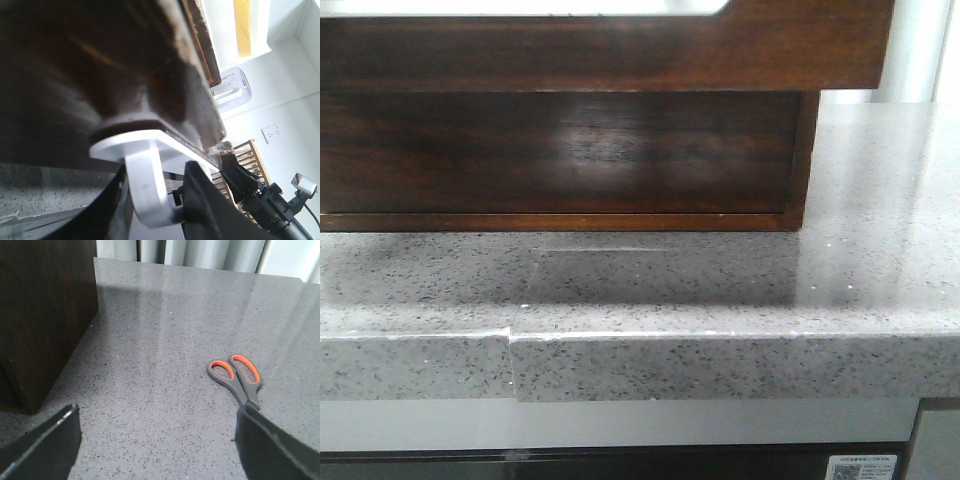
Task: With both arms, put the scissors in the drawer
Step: 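Pull the drawer open toward the robot with the left gripper, then lower the right gripper over the grey-orange scissors and grasp them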
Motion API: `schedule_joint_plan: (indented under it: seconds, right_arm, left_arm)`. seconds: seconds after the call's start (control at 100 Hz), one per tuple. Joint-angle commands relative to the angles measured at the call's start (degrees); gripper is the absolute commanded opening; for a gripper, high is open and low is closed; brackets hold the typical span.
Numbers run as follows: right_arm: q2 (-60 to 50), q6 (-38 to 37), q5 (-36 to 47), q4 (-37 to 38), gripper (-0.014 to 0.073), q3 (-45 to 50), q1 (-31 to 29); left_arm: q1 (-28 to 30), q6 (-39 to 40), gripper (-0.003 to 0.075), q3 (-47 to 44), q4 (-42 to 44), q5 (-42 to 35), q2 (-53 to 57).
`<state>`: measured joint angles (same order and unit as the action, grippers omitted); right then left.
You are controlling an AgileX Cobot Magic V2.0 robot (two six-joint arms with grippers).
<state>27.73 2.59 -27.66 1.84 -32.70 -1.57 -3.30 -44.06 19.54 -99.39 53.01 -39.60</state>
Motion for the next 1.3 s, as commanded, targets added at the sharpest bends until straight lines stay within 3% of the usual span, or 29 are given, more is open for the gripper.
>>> schedule_joint_plan:
  seconds: [0.0,0.13,0.29,0.35,0.88,0.94,1.1,1.29]
  right_arm:
    - [0.7,0.0,4.0,0.1,0.0568,-2.0,0.0]
    - [0.7,0.0,4.0,0.1,0.0568,-2.0,0.0]
    - [0.7,0.0,4.0,0.1,0.0568,-2.0,0.0]
    - [0.7,0.0,4.0,0.1,0.0568,-2.0,0.0]
    - [0.7,0.0,3.4,1.8,0.0567,-2.1,0.0]
    - [1.2,-2.6,2.0,2.3,0.0567,-2.9,-0.2]
    - [5.4,-9.8,-3.9,8.7,0.0567,-6.7,-2.8]
    - [14.5,-10.0,-11.3,9.0,0.0566,-11.7,-9.8]
  left_arm:
    - [-0.1,-5.2,0.0113,2.4,-2.8,4.6,1.5]
    - [-0.1,-4.2,0.0162,2.4,-2.6,3.7,1.5]
    - [-0.1,-4.2,0.0388,2.4,-2.5,2.9,1.5]
    - [-0.1,-4.0,0.0428,2.4,-2.1,2.9,1.5]
    - [-0.1,0.6,0.0428,4.2,17.3,4.8,2.0]
    - [-0.1,1.4,0.0428,5.4,20.0,4.6,2.8]
    - [-0.1,9.9,0.0426,9.6,35.8,2.7,6.6]
    - [-0.7,16.2,0.0426,16.7,53.3,1.6,10.8]
